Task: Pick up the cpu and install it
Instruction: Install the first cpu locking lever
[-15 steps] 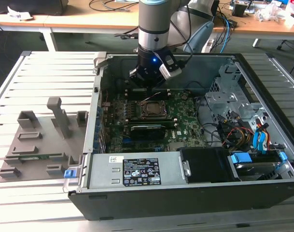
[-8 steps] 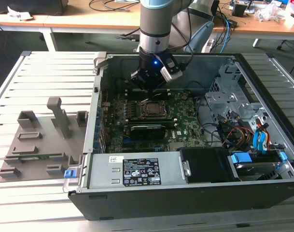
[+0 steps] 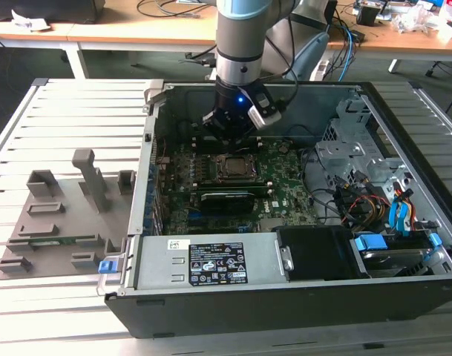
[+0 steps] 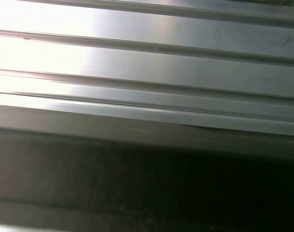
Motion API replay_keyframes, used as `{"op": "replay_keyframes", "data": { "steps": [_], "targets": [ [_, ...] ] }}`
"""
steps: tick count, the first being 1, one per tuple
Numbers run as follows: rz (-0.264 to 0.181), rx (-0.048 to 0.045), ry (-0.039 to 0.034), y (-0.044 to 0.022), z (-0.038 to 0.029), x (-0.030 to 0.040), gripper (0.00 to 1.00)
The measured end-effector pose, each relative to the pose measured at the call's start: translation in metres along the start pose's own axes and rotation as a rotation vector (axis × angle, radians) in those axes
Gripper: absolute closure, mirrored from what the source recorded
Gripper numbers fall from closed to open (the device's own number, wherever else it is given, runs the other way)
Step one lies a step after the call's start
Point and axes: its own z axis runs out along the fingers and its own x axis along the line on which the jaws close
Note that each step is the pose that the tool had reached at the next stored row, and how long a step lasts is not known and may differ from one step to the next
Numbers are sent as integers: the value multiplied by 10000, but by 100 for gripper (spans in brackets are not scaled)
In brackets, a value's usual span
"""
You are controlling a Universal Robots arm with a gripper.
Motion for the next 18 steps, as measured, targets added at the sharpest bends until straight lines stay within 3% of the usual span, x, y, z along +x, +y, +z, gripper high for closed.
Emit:
{"op": "replay_keyframes", "data": {
  "steps": [6, 12, 18],
  "targets": [
    [-1, -1, 0, -6, 47, -69, 89],
    [-1, 2, 1, -21, 83, -217, 89],
    [-38, -6, -4, -12, 80, -228, 89]
  ]
}}
